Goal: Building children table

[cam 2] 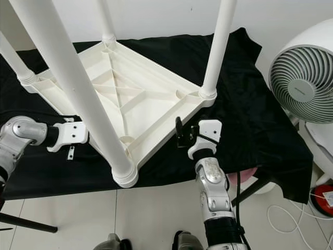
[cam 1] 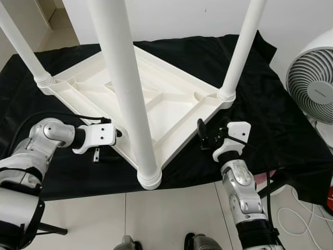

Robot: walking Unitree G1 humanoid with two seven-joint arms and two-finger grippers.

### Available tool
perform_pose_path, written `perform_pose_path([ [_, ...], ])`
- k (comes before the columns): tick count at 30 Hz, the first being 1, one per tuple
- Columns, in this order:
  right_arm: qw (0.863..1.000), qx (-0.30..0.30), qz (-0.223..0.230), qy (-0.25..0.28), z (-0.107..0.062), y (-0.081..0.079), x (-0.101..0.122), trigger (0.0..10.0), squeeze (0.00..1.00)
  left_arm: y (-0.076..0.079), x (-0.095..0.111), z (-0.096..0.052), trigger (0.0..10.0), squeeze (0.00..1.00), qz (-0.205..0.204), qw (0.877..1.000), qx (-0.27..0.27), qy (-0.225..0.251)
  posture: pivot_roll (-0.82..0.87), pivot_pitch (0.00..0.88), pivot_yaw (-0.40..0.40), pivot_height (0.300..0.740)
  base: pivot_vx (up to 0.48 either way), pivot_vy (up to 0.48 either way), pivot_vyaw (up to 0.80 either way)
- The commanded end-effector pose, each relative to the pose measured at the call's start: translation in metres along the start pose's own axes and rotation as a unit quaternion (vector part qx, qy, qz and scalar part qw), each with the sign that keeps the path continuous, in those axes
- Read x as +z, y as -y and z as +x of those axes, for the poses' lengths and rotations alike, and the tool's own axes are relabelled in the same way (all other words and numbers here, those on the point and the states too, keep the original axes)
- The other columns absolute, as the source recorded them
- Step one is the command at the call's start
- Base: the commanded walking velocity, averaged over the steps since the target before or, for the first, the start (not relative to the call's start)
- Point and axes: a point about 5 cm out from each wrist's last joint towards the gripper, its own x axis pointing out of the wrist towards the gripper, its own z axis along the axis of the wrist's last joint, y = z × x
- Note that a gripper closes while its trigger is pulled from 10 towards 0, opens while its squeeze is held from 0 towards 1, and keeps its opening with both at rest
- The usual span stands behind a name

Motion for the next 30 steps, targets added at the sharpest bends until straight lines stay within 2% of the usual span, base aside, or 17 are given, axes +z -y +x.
perform_pose_path([
  [1,1.000,-0.001,0.001,-0.004,-0.003,-0.001,-0.001,10.0,0.00,0.002,-0.006,0.000,3.9,0.00,-0.010,1.000,0.003,-0.017,-0.14,0.122,0.110,0.740,0.000,0.000,0.00],
  [2,1.000,-0.001,0.001,-0.005,-0.003,-0.001,-0.001,10.0,0.00,0.001,-0.007,-0.001,0.0,0.00,-0.016,1.000,0.006,-0.017,-0.14,0.131,0.109,0.740,0.000,0.000,0.00],
  [6,1.000,-0.004,-0.001,-0.006,-0.003,0.001,-0.001,10.0,0.00,-0.003,-0.008,-0.005,0.0,0.00,-0.039,0.999,0.015,-0.009,-0.13,0.134,0.107,0.740,0.000,0.000,0.00],
  [11,1.000,-0.005,0.001,-0.006,-0.003,0.001,-0.001,10.0,0.00,-0.003,-0.012,-0.008,0.0,0.00,-0.046,0.998,0.031,-0.009,-0.13,0.136,0.107,0.740,0.000,0.000,0.00],
  [16,1.000,-0.006,0.002,-0.006,-0.002,0.000,-0.001,10.0,0.00,0.003,-0.016,-0.006,0.0,0.00,-0.056,0.998,0.037,-0.002,-0.12,0.135,0.106,0.740,0.000,0.000,0.00],
  [22,1.000,-0.007,0.004,-0.001,0.002,-0.002,0.002,10.0,0.00,0.005,-0.018,-0.005,0.0,0.00,-0.108,0.989,0.095,0.041,-0.13,0.137,0.099,0.740,0.000,0.000,0.00],
  [29,1.000,-0.020,-0.002,0.006,0.002,0.004,0.005,10.0,0.00,0.006,-0.019,-0.007,0.0,0.00,-0.119,0.984,0.119,0.055,-0.13,0.137,0.099,0.740,0.000,0.000,0.00],
  [30,1.000,-0.026,-0.003,0.005,0.001,0.007,0.004,10.0,0.00,0.008,-0.013,-0.004,0.0,0.00,-0.121,0.981,0.132,0.080,-0.13,0.137,0.098,0.740,0.000,0.000,0.00],
])
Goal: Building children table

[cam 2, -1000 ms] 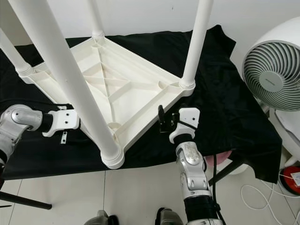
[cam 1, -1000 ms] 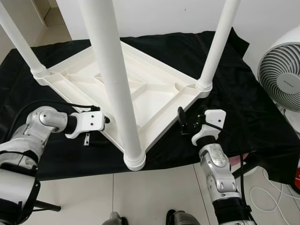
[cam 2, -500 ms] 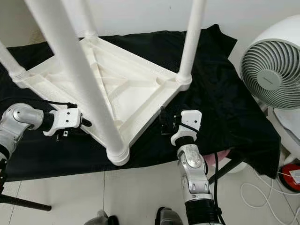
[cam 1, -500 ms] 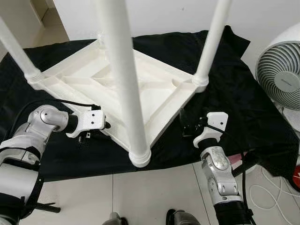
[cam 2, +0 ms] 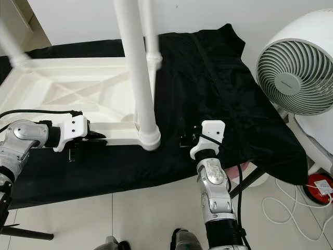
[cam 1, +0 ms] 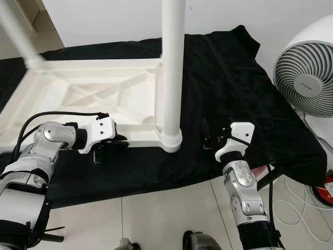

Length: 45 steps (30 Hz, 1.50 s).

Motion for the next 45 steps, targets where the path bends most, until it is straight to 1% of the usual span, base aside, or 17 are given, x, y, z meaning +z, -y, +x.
perform_pose_path([
  [1,1.000,-0.010,0.001,-0.006,0.000,0.004,-0.002,10.0,0.00,0.007,-0.006,0.001,0.0,0.00,-0.038,0.996,0.073,0.026,-0.12,0.134,0.093,0.740,0.000,0.000,0.00],
  [2,1.000,-0.013,0.001,-0.008,0.000,0.005,-0.002,10.0,0.00,0.011,-0.002,0.004,0.0,0.00,-0.038,0.996,0.074,0.043,-0.12,0.135,0.088,0.740,0.000,0.000,0.00],
  [3,1.000,-0.008,0.002,-0.009,0.001,0.004,-0.003,10.0,0.00,0.015,0.001,0.010,10.0,0.00,-0.037,0.995,0.071,0.056,-0.12,0.134,0.084,0.740,0.000,0.000,0.00],
  [10,1.000,0.013,0.001,-0.009,0.004,-0.001,-0.002,10.0,0.00,0.021,0.013,0.024,10.0,0.00,-0.034,0.994,0.064,0.083,-0.11,0.131,0.073,0.740,0.000,0.000,0.00],
  [11,1.000,0.015,0.000,-0.009,0.005,-0.002,-0.002,10.0,0.00,0.022,0.017,0.026,10.0,1.00,-0.032,0.993,0.060,0.095,-0.11,0.130,0.072,0.740,0.000,0.000,0.00],
  [16,1.000,0.020,-0.002,-0.006,0.007,-0.002,-0.001,10.0,0.00,0.024,0.025,0.029,10.0,1.00,-0.013,0.993,0.059,0.098,-0.11,0.129,0.070,0.740,0.000,0.000,0.00],
  [17,1.000,0.024,-0.003,-0.005,0.007,-0.002,0.000,10.0,0.00,0.023,0.028,0.028,10.0,0.00,-0.009,0.993,0.064,0.102,-0.12,0.127,0.071,0.740,0.000,0.000,0.00],
  [22,0.998,0.058,-0.004,-0.003,0.005,0.001,0.003,10.0,0.00,0.022,0.043,0.019,10.0,0.00,-0.024,0.987,0.086,0.133,-0.12,0.126,0.071,0.740,0.000,0.000,0.00],
  [27,0.997,0.081,-0.004,-0.004,0.004,0.001,0.005,10.0,0.00,0.023,0.046,0.015,10.0,0.00,-0.037,0.984,0.101,0.144,-0.12,0.125,0.075,0.740,0.000,0.000,0.00],
  [28,0.994,0.106,-0.003,-0.008,0.002,0.003,0.006,10.0,0.00,0.024,0.046,0.011,10.0,0.00,-0.056,0.979,0.132,0.147,-0.12,0.126,0.080,0.740,0.000,0.000,0.00],
  [29,0.994,0.106,-0.003,-0.008,0.002,0.003,0.006,10.0,0.00,0.024,0.046,0.011,10.0,0.00,-0.056,0.979,0.132,0.147,-0.12,0.126,0.080,0.740,0.000,0.000,0.00],
  [30,0.986,0.168,-0.009,-0.014,-0.001,0.005,0.012,10.0,0.00,0.022,0.044,0.008,10.0,0.00,-0.113,0.959,0.217,0.140,-0.12,0.125,0.084,0.740,0.000,0.000,0.00],
  [31,0.986,0.168,-0.009,-0.014,-0.001,0.005,0.012,10.0,0.00,0.022,0.044,0.008,10.0,0.00,-0.113,0.959,0.217,0.140,-0.12,0.125,0.084,0.740,0.000,0.000,0.00],
  [34,0.975,0.221,-0.013,-0.017,-0.001,0.009,0.020,10.0,0.00,0.026,0.047,0.010,10.0,0.00,-0.139,0.937,0.291,0.137,-0.11,0.125,0.076,0.740,0.000,0.000,0.00],
  [38,0.968,0.250,-0.017,-0.020,0.000,0.011,0.023,10.0,0.00,0.030,0.051,0.013,10.0,0.00,-0.153,0.926,0.312,0.148,-0.11,0.122,0.069,0.740,0.000,0.000,0.00],
  [40,0.961,0.274,-0.019,-0.021,0.003,0.012,0.027,10.0,0.00,0.034,0.052,0.016,10.0,0.00,-0.190,0.912,0.328,0.156,-0.11,0.121,0.064,0.740,0.000,0.000,0.00],
  [45,0.950,0.309,-0.024,-0.024,0.009,0.014,0.033,10.0,0.00,0.042,0.056,0.021,10.0,0.00,-0.220,0.904,0.334,0.150,-0.10,0.110,0.053,0.740,0.000,0.000,0.00],
])
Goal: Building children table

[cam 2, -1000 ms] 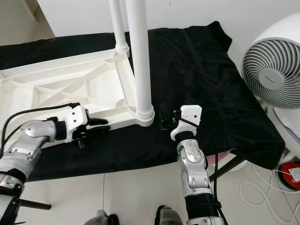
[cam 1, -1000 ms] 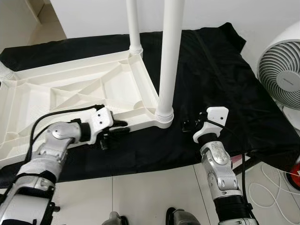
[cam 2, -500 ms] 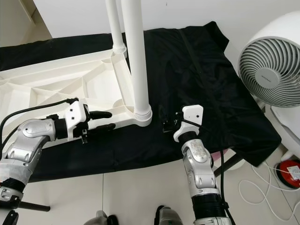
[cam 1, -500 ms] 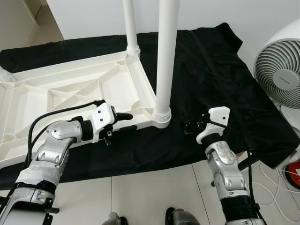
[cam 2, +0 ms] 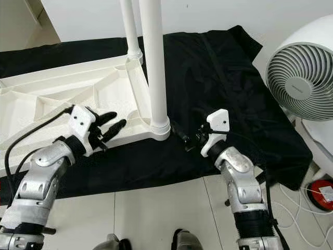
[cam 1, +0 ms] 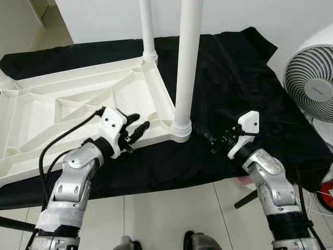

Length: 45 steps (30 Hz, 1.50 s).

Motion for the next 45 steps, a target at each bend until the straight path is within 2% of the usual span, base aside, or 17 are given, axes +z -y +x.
perform_pose_path([
  [1,1.000,0.028,0.010,-0.009,0.002,0.001,-0.001,10.0,0.00,-0.002,-0.001,-0.004,10.0,0.00,-0.015,0.998,0.067,-0.011,-0.10,0.110,0.053,0.740,0.000,0.000,0.00],
  [7,0.998,0.055,0.007,-0.012,0.009,0.004,0.001,10.0,0.00,0.013,-0.002,-0.004,10.0,0.00,-0.017,0.998,0.064,-0.014,-0.10,0.096,0.043,0.740,0.000,0.000,0.00],
  [9,0.997,0.075,0.010,-0.016,0.016,0.004,0.000,10.0,0.00,0.026,0.003,-0.003,10.0,0.00,-0.020,0.999,0.039,-0.003,-0.10,0.097,0.036,0.740,0.000,0.000,0.00],
  [12,0.995,0.094,0.013,-0.020,0.020,0.002,-0.002,10.0,0.00,0.030,0.005,-0.003,10.0,0.00,-0.018,0.999,0.031,-0.002,-0.09,0.099,0.026,0.740,0.000,0.000,0.00],
  [18,0.993,0.119,0.006,-0.028,0.034,-0.001,-0.007,10.0,0.00,0.037,0.006,-0.003,10.0,0.00,-0.017,1.000,0.016,-0.006,-0.09,0.092,0.014,0.740,0.000,0.000,0.00],
  [20,0.993,0.119,0.006,-0.028,0.034,-0.001,-0.007,10.0,0.00,0.037,0.006,-0.003,10.0,0.00,-0.017,1.000,0.016,-0.006,-0.09,0.092,0.014,0.740,0.000,0.000,0.00],
  [21,0.992,0.125,0.001,-0.030,0.044,0.000,-0.009,10.0,0.00,0.040,0.009,-0.002,10.0,0.00,-0.019,1.000,0.015,-0.006,-0.09,0.085,0.009,0.740,0.000,0.000,0.00],
  [22,0.992,0.125,0.001,-0.030,0.044,0.000,-0.009,10.0,0.00,0.040,0.009,-0.002,10.0,0.00,-0.019,1.000,0.015,-0.006,-0.09,0.085,0.009,0.740,0.000,0.000,0.00],
  [23,0.992,0.122,-0.008,-0.033,0.051,0.001,-0.011,10.0,0.00,0.042,0.011,0.000,10.0,0.00,-0.017,1.000,0.018,-0.001,-0.08,0.080,0.005,0.740,0.000,0.000,0.00],
  [32,0.990,0.131,-0.018,-0.049,0.063,-0.003,-0.021,10.0,0.00,0.045,0.015,0.006,10.0,0.00,-0.024,1.000,0.015,0.000,-0.08,0.069,-0.003,0.740,0.000,0.000,0.00],
  [33,0.989,0.134,-0.022,-0.056,0.065,-0.004,-0.023,8.4,0.00,0.046,0.015,0.007,10.0,0.00,-0.020,1.000,0.012,-0.002,-0.08,0.064,-0.005,0.740,0.000,0.000,0.00],
  [36,0.989,0.136,-0.024,-0.060,0.067,-0.004,-0.025,8.4,0.00,0.046,0.015,0.008,10.0,0.00,-0.017,1.000,0.010,-0.003,-0.08,0.064,-0.005,0.740,0.000,0.000,0.00],
  [37,0.988,0.139,-0.025,-0.065,0.068,-0.004,-0.027,7.2,0.00,0.046,0.015,0.008,10.0,0.00,-0.009,1.000,0.010,-0.003,-0.08,0.064,-0.005,0.740,0.000,0.000,0.00],
  [38,0.987,0.142,-0.026,-0.069,0.068,-0.004,-0.030,3.8,0.00,0.047,0.014,0.009,10.0,0.00,-0.011,1.000,0.010,-0.005,-0.08,0.062,-0.005,0.740,0.000,0.000,0.00],
  [40,0.987,0.143,-0.027,-0.070,0.069,-0.003,-0.031,3.8,0.00,0.047,0.014,0.009,10.0,0.00,-0.013,1.000,0.011,-0.006,-0.08,0.062,-0.005,0.740,0.000,0.000,0.00],
  [41,0.987,0.144,-0.027,-0.071,0.069,-0.002,-0.032,0.0,0.00,0.048,0.014,0.009,10.0,0.00,-0.010,1.000,0.012,-0.005,-0.08,0.062,-0.006,0.740,0.000,0.000,0.00],
  [45,0.987,0.142,-0.025,-0.067,0.069,-0.001,-0.032,0.0,0.00,0.049,0.014,0.010,10.0,0.00,-0.009,1.000,0.011,-0.004,-0.08,0.062,-0.008,0.740,0.000,0.000,0.00],
])
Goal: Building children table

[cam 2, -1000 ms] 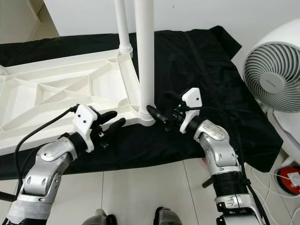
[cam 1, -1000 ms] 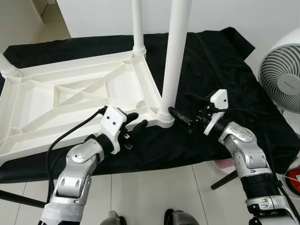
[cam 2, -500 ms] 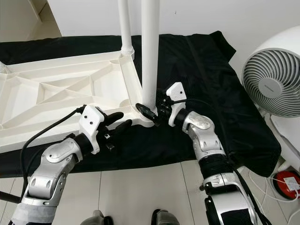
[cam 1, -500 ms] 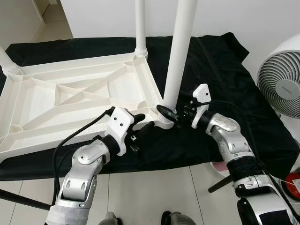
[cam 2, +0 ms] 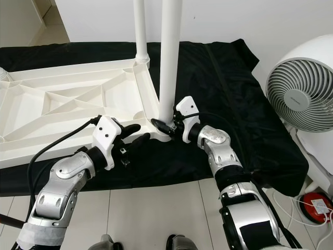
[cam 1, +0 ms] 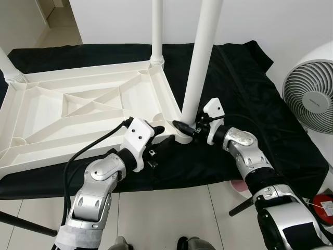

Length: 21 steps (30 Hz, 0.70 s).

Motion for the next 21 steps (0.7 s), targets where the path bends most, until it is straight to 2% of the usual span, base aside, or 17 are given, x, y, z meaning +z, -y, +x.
perform_pose_path([
  [1,1.000,0.009,-0.007,-0.002,0.000,-0.002,-0.002,0.0,0.00,-0.004,-0.003,0.000,10.0,0.00,0.000,0.998,0.069,-0.006,-0.08,0.059,-0.010,0.740,0.000,0.000,0.00],
  [4,1.000,0.003,-0.008,-0.001,-0.002,-0.002,-0.003,0.0,0.00,-0.002,-0.003,0.000,10.0,0.00,-0.001,0.998,0.068,-0.006,-0.08,0.057,-0.014,0.740,0.000,0.000,0.00],
  [5,1.000,-0.006,-0.007,0.000,-0.004,-0.002,-0.004,0.5,0.00,-0.001,-0.004,0.001,10.0,0.00,-0.005,0.998,0.069,-0.006,-0.08,0.056,-0.016,0.740,0.000,0.000,0.00],
  [9,1.000,-0.012,-0.007,0.002,-0.005,-0.001,-0.005,0.5,0.00,-0.001,-0.004,0.001,10.0,0.00,-0.008,0.998,0.069,-0.007,-0.08,0.056,-0.016,0.740,0.000,0.000,0.00],
  [10,0.999,-0.042,-0.004,-0.004,-0.006,0.001,-0.007,10.0,0.00,0.000,-0.006,0.001,10.0,0.00,-0.010,0.997,0.071,-0.008,-0.09,0.057,-0.020,0.740,0.000,0.000,0.00],
  [13,0.988,-0.154,0.017,-0.008,-0.013,0.006,-0.010,10.0,0.00,0.001,-0.007,0.001,10.0,0.00,-0.008,0.997,0.073,-0.008,-0.10,0.059,-0.015,0.740,0.000,0.000,0.00],
  [17,0.979,-0.200,0.026,-0.004,-0.016,0.005,-0.011,10.0,0.00,0.000,-0.007,0.001,10.0,0.00,-0.007,0.997,0.074,-0.008,-0.10,0.059,-0.015,0.740,0.000,0.000,0.00],
  [18,0.967,-0.251,0.035,-0.004,-0.019,0.003,-0.011,10.0,0.00,-0.001,-0.008,0.002,10.0,0.00,-0.007,0.997,0.074,-0.009,-0.11,0.058,-0.011,0.740,0.000,0.000,0.00],
  [19,0.961,-0.273,0.039,-0.005,-0.021,0.001,-0.012,10.0,0.00,-0.001,-0.008,0.002,10.0,0.00,-0.007,0.997,0.074,-0.009,-0.11,0.058,-0.011,0.740,0.000,0.000,0.00],
  [21,0.958,-0.285,0.041,-0.007,-0.022,0.001,-0.012,10.0,0.00,-0.002,-0.008,0.002,10.0,0.00,-0.007,0.997,0.075,-0.009,-0.11,0.058,-0.011,0.740,0.000,0.000,0.00],
])
